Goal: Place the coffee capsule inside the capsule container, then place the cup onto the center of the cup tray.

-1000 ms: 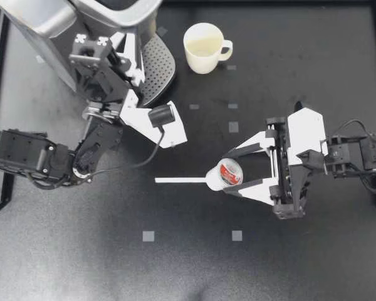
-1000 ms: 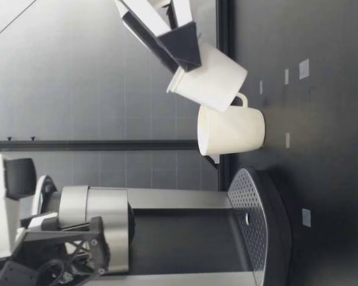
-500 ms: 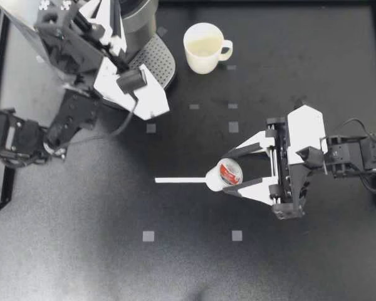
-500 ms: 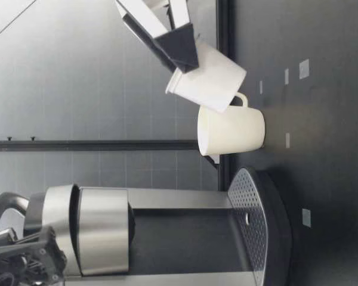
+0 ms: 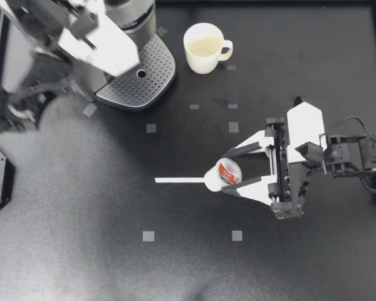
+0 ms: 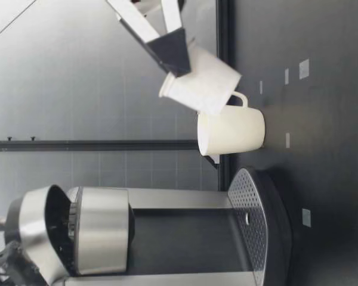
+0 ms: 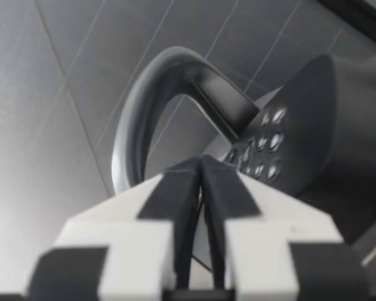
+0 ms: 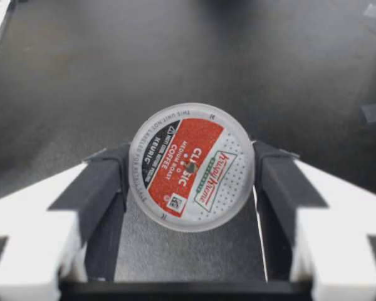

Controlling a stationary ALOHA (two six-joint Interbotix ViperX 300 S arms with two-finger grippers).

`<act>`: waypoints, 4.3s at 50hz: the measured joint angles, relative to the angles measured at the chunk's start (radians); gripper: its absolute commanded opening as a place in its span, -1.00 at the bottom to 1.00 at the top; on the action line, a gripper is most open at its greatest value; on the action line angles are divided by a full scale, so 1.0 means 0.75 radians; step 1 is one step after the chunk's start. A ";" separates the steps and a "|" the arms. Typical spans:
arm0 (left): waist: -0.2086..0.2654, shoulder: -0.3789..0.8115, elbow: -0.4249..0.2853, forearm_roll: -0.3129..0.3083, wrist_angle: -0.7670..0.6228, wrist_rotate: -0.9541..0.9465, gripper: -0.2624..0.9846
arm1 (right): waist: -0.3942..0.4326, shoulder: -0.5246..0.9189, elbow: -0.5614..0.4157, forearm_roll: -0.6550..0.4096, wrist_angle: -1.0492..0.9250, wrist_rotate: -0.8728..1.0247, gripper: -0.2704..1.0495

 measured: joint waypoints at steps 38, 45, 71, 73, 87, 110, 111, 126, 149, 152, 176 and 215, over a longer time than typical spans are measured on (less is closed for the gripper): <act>0.217 -0.221 0.129 -0.022 -0.250 -0.125 -0.35 | 0.000 0.000 -0.057 -0.004 -0.002 -0.016 0.23; 0.227 -0.254 0.129 -0.025 -0.313 -0.180 -0.35 | -0.010 -0.020 -0.115 -0.008 -0.002 -0.082 0.23; 0.252 -0.548 0.209 -0.025 -0.624 -0.501 -0.34 | -0.405 -0.082 -0.491 -0.010 0.131 -0.491 0.23; 0.254 -0.569 0.221 -0.025 -0.630 -0.513 -0.35 | -0.423 -0.065 -0.517 -0.010 0.149 -0.507 0.23; 0.254 -0.659 0.274 -0.025 -0.659 -0.532 -0.34 | -0.472 0.059 -0.677 -0.010 0.241 -0.573 0.23; 0.254 -0.659 0.284 -0.025 -0.661 -0.530 -0.34 | -0.505 0.205 -0.806 -0.035 0.311 -0.577 0.23; 0.254 -0.657 0.286 -0.025 -0.661 -0.530 -0.34 | -0.507 0.211 -0.810 -0.035 0.313 -0.577 0.23; 0.254 -0.659 0.284 -0.025 -0.661 -0.530 -0.35 | -0.520 0.266 -0.828 -0.037 0.313 -0.577 0.23; 0.254 -0.661 0.290 -0.025 -0.659 -0.528 -0.34 | -0.520 0.344 -0.884 -0.045 0.323 -0.575 0.27; 0.254 -0.659 0.292 -0.025 -0.657 -0.528 -0.34 | -0.520 0.356 -0.894 -0.045 0.331 -0.571 0.35; 0.254 -0.659 0.297 -0.025 -0.657 -0.526 -0.35 | -0.528 0.372 -0.924 -0.045 0.387 -0.567 0.62; 0.268 -0.663 0.366 0.078 -0.499 -0.765 -0.35 | -0.397 -0.143 -0.485 -0.006 0.200 -0.550 0.48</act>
